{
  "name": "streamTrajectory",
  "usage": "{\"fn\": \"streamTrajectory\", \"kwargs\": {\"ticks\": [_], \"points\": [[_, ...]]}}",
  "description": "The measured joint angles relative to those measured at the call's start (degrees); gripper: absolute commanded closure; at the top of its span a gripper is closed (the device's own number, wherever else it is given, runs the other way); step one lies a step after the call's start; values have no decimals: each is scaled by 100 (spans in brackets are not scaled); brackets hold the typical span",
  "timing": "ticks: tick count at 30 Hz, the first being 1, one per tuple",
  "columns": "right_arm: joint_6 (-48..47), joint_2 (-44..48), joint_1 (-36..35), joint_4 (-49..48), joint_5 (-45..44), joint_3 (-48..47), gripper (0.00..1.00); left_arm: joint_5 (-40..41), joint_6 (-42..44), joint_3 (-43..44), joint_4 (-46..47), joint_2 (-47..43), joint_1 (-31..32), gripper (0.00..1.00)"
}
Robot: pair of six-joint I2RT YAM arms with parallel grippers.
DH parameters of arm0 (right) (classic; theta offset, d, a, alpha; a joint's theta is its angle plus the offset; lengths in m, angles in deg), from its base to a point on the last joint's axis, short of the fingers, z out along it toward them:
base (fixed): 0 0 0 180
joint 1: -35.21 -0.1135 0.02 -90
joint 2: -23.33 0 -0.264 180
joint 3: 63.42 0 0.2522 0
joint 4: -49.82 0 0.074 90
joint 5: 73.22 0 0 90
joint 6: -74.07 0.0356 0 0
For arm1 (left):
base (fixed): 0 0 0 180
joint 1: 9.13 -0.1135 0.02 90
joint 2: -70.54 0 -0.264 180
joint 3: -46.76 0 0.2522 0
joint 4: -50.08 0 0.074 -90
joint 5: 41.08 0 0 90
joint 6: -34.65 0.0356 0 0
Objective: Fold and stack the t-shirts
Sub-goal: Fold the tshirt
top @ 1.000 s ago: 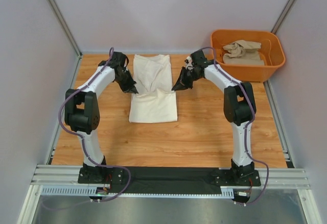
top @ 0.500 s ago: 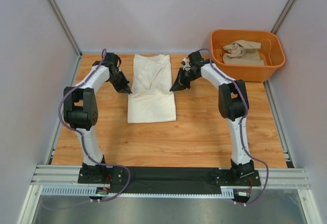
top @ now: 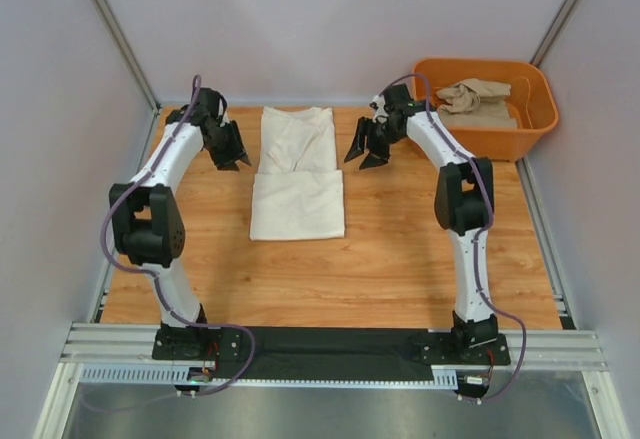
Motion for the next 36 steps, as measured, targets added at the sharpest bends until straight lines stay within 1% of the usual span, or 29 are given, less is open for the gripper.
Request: {"fn": "streamTrajectory", "kwargs": {"ticks": [1,2,4,5,6,9,11,13,17,19,20,22,23,25,26,27,28,29,30,33,36], "points": [[-39,376,-15,-245,-17,546,42,-205,26,-378,175,-413,-15,60],[0,780,-68,-389,-9,1126,43,-437,31,-688,313,-734,-26,62],[179,1410,-245,-846,127,2092,52,-896,20,-1257,686,-1226,33,65],[334,1635,-376,-1176,243,2479,58,-1093,9,-1453,861,-1329,85,65],[520,1735,-527,-1462,385,2712,71,-1360,-33,-1683,1137,-1353,175,66],[905,1486,-863,-2267,691,2789,93,-1947,-164,-2090,1893,-968,382,69],[1082,1222,-955,-2658,846,2754,95,-2249,-282,-2203,2297,-557,446,70],[1193,857,-951,-2940,986,2656,95,-2430,-374,-2203,2608,-138,444,71],[1333,225,-752,-3333,1117,2553,95,-2417,-361,-2046,2743,404,369,71],[1368,-68,-599,-3348,1268,2391,94,-2358,-275,-1956,2730,551,328,69],[1370,-201,-520,-3296,1416,2243,93,-2337,-199,-1902,2691,590,315,65],[1172,-435,-398,-2905,1414,1672,82,-2205,20,-1685,2487,640,299,63],[1001,-538,-352,-2634,1290,1303,71,-2129,151,-1552,2356,645,295,60],[621,-601,-308,-2068,920,767,60,-1965,411,-1309,2107,566,293,56],[444,-531,-293,-1829,719,603,54,-1884,516,-1298,2037,452,295,54],[273,-382,-282,-1613,457,584,45,-1784,614,-1340,1904,236,295,50],[160,-221,-282,-1386,254,610,40,-1659,688,-1438,1775,-76,295,48],[17,81,-297,-1244,13,800,37,-1543,726,-1600,1655,-474,295,38],[-90,448,-326,-1075,-208,1060,34,-1460,745,-1725,1545,-826,295,37],[-146,1821,-452,-874,-570,2369,30,-1316,575,-2277,1335,-2175,293,34],[151,3191,-542,-1237,-542,3928,28,-1255,105,-3289,1497,-3338,315,33]]}}
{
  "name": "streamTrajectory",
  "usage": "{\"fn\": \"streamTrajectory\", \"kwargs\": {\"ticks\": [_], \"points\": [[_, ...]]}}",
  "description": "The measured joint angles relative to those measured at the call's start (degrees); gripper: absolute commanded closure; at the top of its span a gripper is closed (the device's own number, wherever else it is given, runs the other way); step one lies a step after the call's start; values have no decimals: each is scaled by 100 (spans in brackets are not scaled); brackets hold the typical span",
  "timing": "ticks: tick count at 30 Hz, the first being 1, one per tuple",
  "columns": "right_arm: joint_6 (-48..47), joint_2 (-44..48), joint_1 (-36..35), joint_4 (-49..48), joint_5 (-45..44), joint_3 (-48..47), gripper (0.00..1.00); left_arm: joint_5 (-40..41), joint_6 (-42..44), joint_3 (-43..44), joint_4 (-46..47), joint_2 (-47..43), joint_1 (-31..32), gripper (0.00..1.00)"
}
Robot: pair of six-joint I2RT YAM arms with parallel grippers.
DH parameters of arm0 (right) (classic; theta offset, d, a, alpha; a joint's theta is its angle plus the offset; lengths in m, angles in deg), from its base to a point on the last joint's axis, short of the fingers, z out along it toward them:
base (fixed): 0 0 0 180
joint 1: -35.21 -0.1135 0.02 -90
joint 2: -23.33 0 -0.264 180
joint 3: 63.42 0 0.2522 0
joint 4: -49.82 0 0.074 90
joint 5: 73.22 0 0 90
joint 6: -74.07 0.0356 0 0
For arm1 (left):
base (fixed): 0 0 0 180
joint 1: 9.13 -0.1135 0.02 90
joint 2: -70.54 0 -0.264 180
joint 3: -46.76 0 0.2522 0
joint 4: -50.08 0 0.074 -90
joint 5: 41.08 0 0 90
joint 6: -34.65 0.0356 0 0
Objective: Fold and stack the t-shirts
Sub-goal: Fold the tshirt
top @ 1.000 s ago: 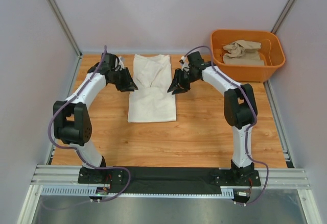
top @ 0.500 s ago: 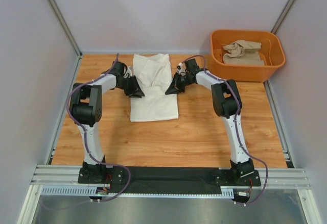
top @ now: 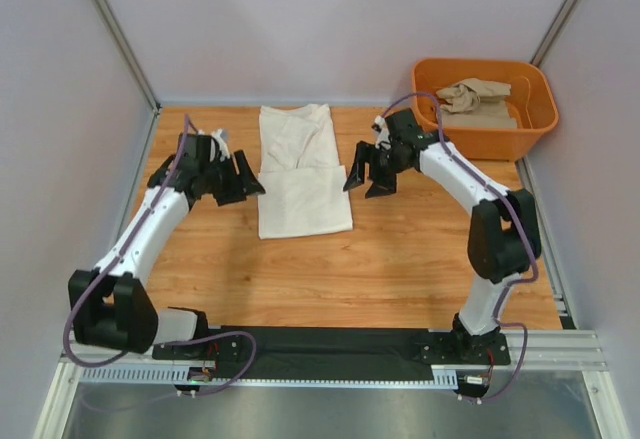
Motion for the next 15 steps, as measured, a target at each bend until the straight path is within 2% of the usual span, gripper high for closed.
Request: {"fn": "streamTrajectory", "kwargs": {"ticks": [4,8,11,15], "points": [[1016,1023,-48,-1099,0,1910,28,378,-1051,-1740,330,-1064,107,33],[2175,1268,-197,-2164,-505,3298,30,586,-2114,-2889,688,-1259,146,34],[2804,1360,-472,-2750,-872,3818,30,669,-2789,-3300,1005,-1244,146,34],[3394,1386,-769,-3526,-1211,4041,34,702,-3565,-3523,1578,-1060,146,34]]}}
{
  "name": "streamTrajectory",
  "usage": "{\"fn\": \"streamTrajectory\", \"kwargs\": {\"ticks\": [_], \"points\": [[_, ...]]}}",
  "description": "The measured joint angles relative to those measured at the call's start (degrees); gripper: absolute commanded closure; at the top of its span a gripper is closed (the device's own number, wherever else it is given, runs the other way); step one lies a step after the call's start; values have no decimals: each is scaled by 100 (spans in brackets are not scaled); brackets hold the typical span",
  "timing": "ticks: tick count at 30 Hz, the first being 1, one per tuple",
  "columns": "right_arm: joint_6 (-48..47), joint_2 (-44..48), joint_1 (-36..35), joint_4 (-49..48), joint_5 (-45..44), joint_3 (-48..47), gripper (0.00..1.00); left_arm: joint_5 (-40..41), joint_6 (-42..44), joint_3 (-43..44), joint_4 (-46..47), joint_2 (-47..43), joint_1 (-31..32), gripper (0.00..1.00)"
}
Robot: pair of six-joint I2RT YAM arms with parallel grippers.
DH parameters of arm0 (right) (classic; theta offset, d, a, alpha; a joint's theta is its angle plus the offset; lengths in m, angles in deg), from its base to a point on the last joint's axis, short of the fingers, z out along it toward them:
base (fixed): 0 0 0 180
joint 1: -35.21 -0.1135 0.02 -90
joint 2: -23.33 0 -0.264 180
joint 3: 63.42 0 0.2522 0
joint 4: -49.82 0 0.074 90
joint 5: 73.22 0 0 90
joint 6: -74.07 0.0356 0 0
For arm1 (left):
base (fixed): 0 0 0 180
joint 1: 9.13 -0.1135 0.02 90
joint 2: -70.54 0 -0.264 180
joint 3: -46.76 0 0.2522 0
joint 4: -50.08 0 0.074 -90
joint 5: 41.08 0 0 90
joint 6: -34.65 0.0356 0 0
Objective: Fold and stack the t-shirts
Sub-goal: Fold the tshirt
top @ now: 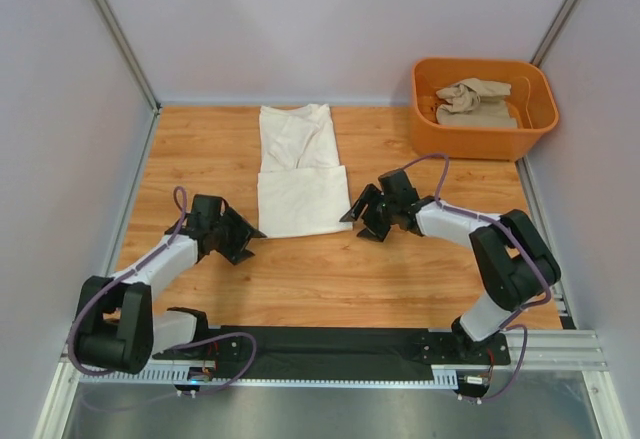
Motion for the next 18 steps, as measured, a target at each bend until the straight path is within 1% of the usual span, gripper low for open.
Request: {"fn": "streamTrajectory", "kwargs": {"ticks": [5,12,18], "points": [[586,-160,-83,-597,-247,107,42,11,-787,-81,476,586,0,39],[1209,-330,-297,-800,-505,234,44,-61,-1602,-90,1003,933,0,41],[1526,-420,-409,-992,-625,251,46,-94,-1950,-90,1342,1178,0,48]]}}
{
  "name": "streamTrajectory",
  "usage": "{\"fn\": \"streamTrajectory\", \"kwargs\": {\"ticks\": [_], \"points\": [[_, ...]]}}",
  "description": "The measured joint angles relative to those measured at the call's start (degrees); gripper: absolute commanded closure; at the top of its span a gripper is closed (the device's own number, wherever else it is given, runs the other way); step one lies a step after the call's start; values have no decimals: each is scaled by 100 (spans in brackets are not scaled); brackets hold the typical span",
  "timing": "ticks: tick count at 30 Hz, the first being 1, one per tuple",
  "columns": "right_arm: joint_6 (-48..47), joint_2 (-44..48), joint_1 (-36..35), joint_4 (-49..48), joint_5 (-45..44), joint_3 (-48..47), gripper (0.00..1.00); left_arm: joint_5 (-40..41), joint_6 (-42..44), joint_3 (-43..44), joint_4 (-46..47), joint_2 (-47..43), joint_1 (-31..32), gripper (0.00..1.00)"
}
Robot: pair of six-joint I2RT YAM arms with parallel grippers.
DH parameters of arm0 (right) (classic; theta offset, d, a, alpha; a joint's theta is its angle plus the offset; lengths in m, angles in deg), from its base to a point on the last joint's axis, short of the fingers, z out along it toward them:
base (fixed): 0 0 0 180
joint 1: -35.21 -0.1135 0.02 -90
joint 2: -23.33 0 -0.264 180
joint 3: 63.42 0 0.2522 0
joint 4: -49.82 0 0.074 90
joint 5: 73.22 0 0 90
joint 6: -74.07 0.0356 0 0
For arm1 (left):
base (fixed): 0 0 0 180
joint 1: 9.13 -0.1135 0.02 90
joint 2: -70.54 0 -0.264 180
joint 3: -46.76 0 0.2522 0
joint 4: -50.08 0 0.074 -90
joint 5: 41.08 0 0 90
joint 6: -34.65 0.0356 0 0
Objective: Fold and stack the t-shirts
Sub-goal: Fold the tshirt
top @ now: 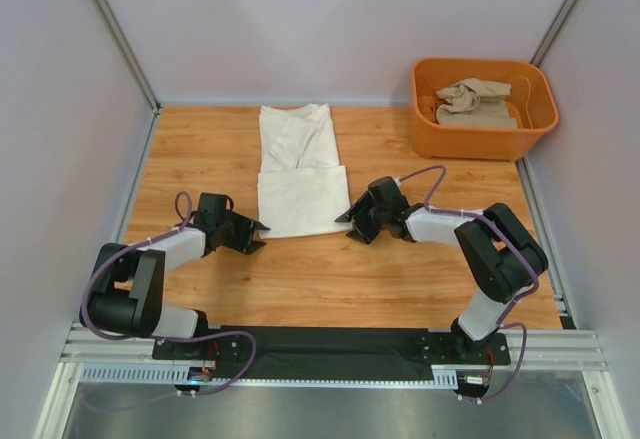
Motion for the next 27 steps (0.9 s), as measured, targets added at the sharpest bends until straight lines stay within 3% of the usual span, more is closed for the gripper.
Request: {"fn": "streamTrajectory", "kwargs": {"ticks": [4,9,12,14,15,22,27], "points": [[181,-72,0,-120,-68,0,48,-61,-107,-2,225,164,-4,55],[354,-94,2,-116,-164,2,53,-116,-120,-2,350,249,-44,55],[487,-107,2,-101,-214,11,59,-155,-120,0,452,330,-81,63],[505,-155,2,-107,-214,9,92,-186,-118,9,540,420,-109,90],[529,-210,2,-87,-227,4,100,-186,-87,15,570,490,-125,100],[20,-393,42,284,-74,-321,100,-177,647,323,221,590,-184,100],[-868,-35,4,855,308,-269,100,-94,1545,326,-859,-409,-109,100]]}}
